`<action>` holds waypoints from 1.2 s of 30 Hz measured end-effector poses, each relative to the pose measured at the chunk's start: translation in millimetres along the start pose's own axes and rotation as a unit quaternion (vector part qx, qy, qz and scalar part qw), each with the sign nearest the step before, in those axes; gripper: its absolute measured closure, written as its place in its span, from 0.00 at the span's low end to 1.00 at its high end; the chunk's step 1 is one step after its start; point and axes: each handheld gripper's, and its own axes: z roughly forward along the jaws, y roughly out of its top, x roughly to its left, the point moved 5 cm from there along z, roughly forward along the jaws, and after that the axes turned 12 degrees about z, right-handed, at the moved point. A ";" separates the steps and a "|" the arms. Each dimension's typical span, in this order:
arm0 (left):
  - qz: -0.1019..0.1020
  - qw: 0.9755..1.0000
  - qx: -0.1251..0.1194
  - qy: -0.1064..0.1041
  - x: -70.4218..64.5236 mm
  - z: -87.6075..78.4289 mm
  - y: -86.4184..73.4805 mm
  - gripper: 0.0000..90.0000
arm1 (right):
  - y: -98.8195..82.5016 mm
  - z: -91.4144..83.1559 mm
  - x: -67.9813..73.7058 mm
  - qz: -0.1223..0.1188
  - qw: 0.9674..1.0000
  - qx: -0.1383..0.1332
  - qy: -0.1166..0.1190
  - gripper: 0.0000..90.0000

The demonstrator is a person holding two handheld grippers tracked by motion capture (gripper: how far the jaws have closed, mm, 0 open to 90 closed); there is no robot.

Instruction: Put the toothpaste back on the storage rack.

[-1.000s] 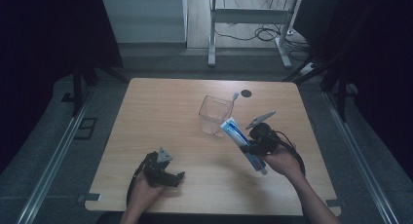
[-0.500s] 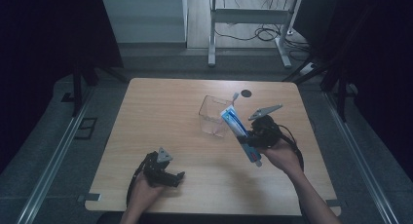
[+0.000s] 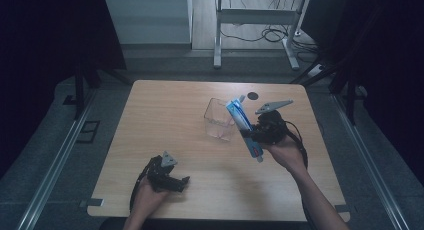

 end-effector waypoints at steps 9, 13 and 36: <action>0.002 1.000 0.000 0.000 0.3 0.0 0.0 0.00 | 18.5 -1.8 3.1 0.005 1.000 -0.027 0.005 0.79; -0.001 1.000 0.000 0.000 -0.1 0.0 0.0 0.00 | 25.0 -0.4 5.0 0.004 0.999 -0.038 0.004 0.79; 0.000 1.000 0.001 0.001 0.1 -0.1 -0.1 0.00 | 71.4 17.8 4.6 0.017 0.996 -0.088 -0.003 0.79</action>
